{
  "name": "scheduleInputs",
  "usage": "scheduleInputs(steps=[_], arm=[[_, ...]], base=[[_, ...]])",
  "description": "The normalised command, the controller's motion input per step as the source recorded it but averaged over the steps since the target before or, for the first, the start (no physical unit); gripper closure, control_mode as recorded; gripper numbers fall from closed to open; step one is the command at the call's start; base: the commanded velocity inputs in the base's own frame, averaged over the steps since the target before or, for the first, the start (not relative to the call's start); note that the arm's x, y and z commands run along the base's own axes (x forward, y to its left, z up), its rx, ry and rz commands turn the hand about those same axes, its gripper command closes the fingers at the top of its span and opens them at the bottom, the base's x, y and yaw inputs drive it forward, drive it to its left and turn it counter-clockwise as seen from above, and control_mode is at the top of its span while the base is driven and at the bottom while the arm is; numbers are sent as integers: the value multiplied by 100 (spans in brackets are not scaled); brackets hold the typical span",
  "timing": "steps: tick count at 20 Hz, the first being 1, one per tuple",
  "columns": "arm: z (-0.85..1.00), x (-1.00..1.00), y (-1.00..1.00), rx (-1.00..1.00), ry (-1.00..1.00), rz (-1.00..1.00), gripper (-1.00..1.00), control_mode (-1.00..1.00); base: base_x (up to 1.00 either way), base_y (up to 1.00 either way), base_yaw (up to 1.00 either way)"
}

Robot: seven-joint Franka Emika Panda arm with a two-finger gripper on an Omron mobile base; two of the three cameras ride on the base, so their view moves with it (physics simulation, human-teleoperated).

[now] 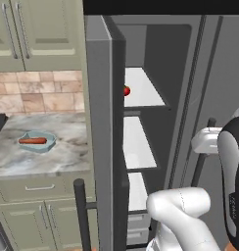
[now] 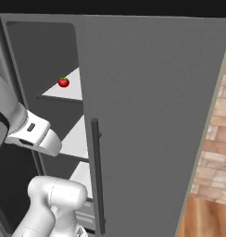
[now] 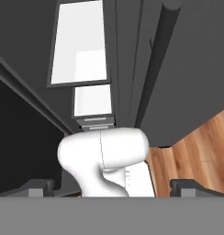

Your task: Take the tomato and carrot out of the freezer and place them in the tupperware container on the counter. Then put the tupperware containing the vegetables back in the freezer.

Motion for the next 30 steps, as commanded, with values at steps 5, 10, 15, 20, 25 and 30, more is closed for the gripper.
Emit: scheduleInputs(steps=[5, 10, 15, 20, 25, 30], arm=[[0, 0, 0, 0, 0, 0, -100, 100], [10, 0, 59, -1, -1, 0, -100, -100], [49, -1, 89, 0, -18, 3, -100, -100], [66, 12, 51, 0, -17, 5, -100, -100], [57, 40, -2, 5, -6, 9, -100, -100], [22, 41, -7, 6, -3, 21, -100, -100]], base=[[0, 100, 0], [0, 40, 0], [0, 0, 0], [0, 0, 0], [0, 0, 0], [0, 0, 0]])
